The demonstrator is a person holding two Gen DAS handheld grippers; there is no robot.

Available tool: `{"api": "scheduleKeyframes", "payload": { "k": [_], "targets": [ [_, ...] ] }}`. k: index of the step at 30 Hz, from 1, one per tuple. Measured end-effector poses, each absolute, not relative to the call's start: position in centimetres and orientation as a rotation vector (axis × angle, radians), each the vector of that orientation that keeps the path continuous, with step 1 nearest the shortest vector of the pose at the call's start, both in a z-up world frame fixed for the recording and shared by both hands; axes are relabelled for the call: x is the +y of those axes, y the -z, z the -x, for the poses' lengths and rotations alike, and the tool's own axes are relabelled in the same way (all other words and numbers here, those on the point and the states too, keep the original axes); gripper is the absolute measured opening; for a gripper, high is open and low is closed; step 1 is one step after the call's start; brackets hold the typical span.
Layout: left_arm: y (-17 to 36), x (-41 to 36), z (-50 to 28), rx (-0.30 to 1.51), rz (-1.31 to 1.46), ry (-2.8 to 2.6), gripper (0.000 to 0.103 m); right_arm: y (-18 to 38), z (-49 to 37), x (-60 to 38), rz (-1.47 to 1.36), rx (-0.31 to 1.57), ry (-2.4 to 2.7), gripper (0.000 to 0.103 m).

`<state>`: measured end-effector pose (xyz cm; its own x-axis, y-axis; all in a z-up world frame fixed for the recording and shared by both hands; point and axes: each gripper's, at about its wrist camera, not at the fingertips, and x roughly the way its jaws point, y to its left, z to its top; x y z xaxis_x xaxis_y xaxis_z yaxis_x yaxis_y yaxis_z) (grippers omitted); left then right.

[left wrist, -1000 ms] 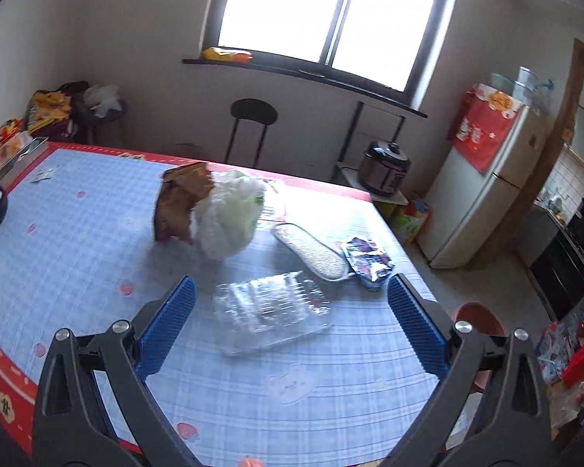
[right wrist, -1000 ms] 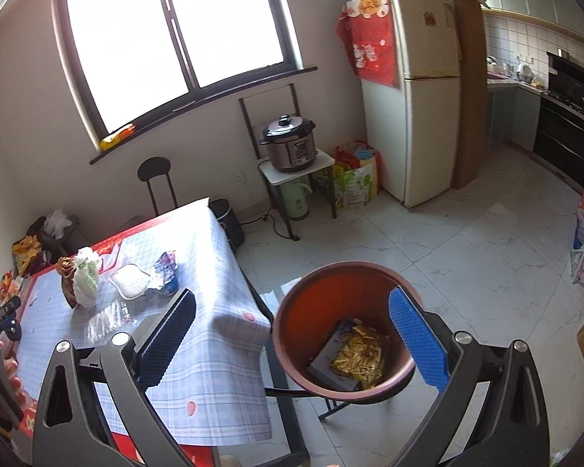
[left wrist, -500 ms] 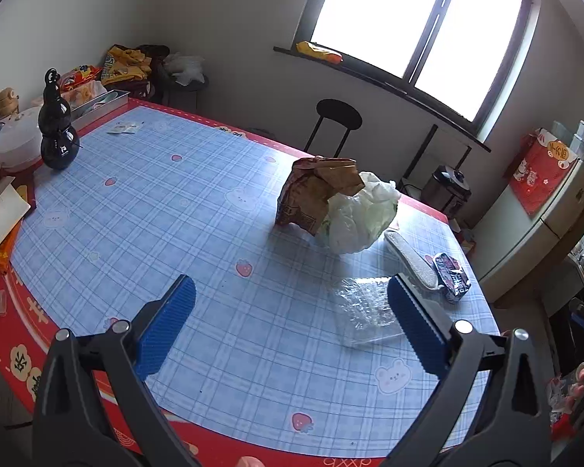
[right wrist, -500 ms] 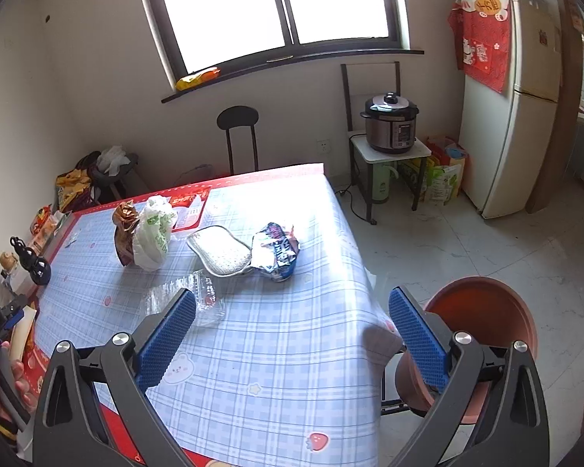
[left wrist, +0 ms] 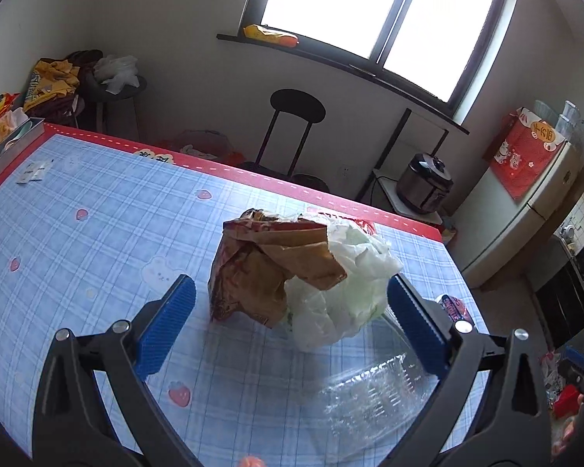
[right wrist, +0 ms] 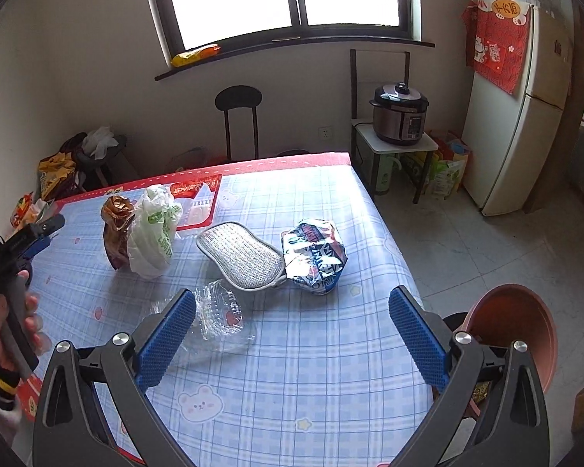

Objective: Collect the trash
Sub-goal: 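Move the left gripper back over the table toward the brown paper bag, then grasp the brown paper bag with the left gripper while the right grasps the white plastic bag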

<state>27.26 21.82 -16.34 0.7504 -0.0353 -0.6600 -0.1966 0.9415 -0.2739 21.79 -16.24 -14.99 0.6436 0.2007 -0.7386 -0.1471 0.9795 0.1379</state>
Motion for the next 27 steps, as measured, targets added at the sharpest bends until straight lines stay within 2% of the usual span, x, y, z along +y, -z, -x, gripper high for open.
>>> {"api": "scheduleKeyframes", "payload": {
  "k": [7, 16, 17, 18, 20, 23, 27],
  "targets": [
    [19.0, 20.2, -34.5, 0.775, 0.154, -0.074, 0.097, 17.8, -24.3, -13.2, -0.067, 0.899, -0.188, 0.097],
    [22.5, 22.7, -36.8, 0.836, 0.286, -0.115, 0.096, 19.3, -27.2, -9.1, -0.018, 0.926, -0.241, 0.097],
    [22.7, 23.2, -36.5, 0.836, 0.301, -0.109, 0.094, 19.4, -27.5, -8.6, -0.010, 0.926, -0.253, 0.097],
    [22.8, 23.7, -36.2, 0.831, 0.317, -0.089, 0.075, 19.4, -27.8, -8.0, -0.004, 0.927, -0.269, 0.097],
    [23.0, 24.5, -35.6, 0.849, 0.328, -0.067, 0.055, 19.6, -28.4, -6.8, 0.002, 0.924, -0.308, 0.097],
    [22.8, 26.6, -33.4, 0.826, 0.386, -0.068, 0.048, 19.7, -29.4, -4.8, 0.021, 0.910, -0.369, 0.097],
    [21.8, 29.4, -29.0, 0.770, 0.441, -0.087, 0.046, 20.1, -31.3, -1.5, 0.033, 0.894, -0.461, 0.097]
  ]
}}
